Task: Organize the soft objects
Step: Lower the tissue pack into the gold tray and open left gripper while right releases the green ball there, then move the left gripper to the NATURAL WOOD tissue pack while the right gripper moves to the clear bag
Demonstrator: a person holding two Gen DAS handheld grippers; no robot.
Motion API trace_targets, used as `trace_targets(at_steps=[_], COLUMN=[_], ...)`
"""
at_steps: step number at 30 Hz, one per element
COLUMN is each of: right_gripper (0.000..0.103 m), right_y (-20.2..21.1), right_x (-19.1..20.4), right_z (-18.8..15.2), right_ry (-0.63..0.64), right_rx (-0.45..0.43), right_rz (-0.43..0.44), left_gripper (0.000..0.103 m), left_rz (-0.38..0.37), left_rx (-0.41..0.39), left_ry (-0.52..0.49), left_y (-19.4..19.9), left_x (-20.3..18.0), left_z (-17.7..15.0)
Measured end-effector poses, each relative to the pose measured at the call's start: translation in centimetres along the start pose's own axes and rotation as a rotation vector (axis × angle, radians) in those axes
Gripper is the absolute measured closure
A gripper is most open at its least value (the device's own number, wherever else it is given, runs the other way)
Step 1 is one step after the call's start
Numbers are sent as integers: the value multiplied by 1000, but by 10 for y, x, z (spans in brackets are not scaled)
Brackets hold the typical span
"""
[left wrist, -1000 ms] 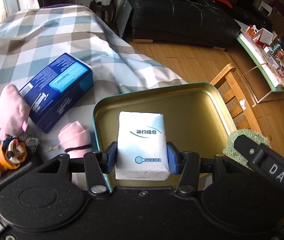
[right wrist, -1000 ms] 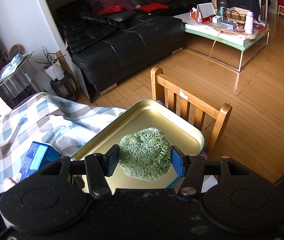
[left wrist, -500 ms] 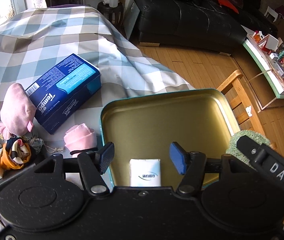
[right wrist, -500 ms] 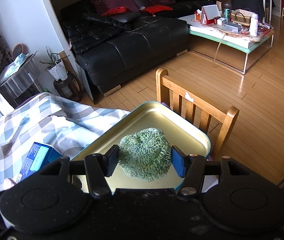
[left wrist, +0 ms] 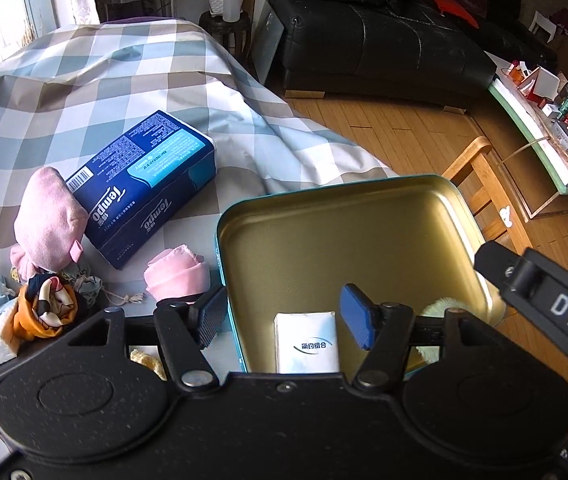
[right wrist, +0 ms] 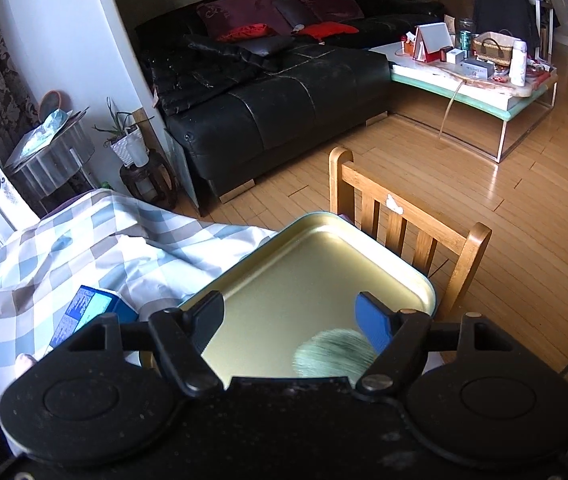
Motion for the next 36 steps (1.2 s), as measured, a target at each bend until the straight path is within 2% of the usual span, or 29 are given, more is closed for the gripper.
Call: trace_targets(at_steps=[10, 18, 26, 30, 36], right_gripper=[29, 26, 26, 25, 24], right_y=[-2, 3, 9, 16, 28], right_x=[-6, 9, 32, 46, 73], right_z=[-4, -12, -32, -48, -74], right_ry=[9, 74, 143, 183, 274], right_rx=[48, 60, 113, 151, 183], right_rz=[-46, -17, 54, 105, 194], left_gripper=[40, 37, 35, 29, 29], left_rz=[12, 44, 127, 178, 257], left_rx=[-35, -70, -102, -116, -120], left_ry=[-34, -51, -28, -22, 7], left_y=[11, 29, 49, 56, 61], left_x=[3, 27, 74, 102, 149], left_z=[-2, -5, -7, -9, -14])
Point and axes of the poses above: each gripper's, at about its wrist camera, not at the fingertips, and y roughly against the way its jaws point, x to its left, z to its top, the point moved 3 cm from there along -y, roughly the way its jaws point, and after that the axes turned 15 degrees about -x, right-handed, at the moved point
